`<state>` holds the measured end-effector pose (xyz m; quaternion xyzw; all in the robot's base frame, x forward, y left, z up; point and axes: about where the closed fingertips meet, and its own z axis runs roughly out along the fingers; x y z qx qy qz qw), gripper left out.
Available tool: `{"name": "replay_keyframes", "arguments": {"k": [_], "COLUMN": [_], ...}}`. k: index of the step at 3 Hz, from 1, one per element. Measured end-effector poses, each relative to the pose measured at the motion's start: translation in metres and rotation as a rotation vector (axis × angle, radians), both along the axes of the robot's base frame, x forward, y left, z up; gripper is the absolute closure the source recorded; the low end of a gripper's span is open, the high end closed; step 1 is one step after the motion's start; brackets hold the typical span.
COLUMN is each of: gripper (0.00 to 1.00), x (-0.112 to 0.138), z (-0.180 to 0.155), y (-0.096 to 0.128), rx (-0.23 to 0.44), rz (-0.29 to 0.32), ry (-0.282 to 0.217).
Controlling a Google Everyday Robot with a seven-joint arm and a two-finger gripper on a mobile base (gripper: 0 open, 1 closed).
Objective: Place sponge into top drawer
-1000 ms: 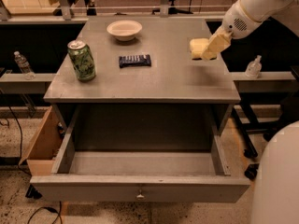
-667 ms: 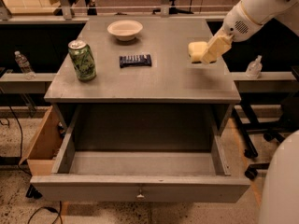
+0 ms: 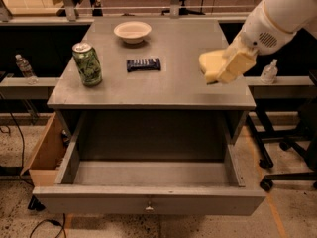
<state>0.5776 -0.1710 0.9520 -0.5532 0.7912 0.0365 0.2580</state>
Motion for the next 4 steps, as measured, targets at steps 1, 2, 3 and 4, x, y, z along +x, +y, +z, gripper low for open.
{"name": "replay_keyframes", "arguments": {"k": [1,2,3,4], "gripper": [1.0,1.0,1.0,1.0], "x": [-0.04,-0.048,-0.062,-0.09], "z": [-0.045,-0.062,-0.064,-0.08], "y": [0.015,0.017,0.014,0.019], "rx": [-0.039,-0.05,-0.053,-0.071], "rz": [0.048,0.056,0.061,0.073], "ry": [0.097,0.133,0.131,0.151]}}
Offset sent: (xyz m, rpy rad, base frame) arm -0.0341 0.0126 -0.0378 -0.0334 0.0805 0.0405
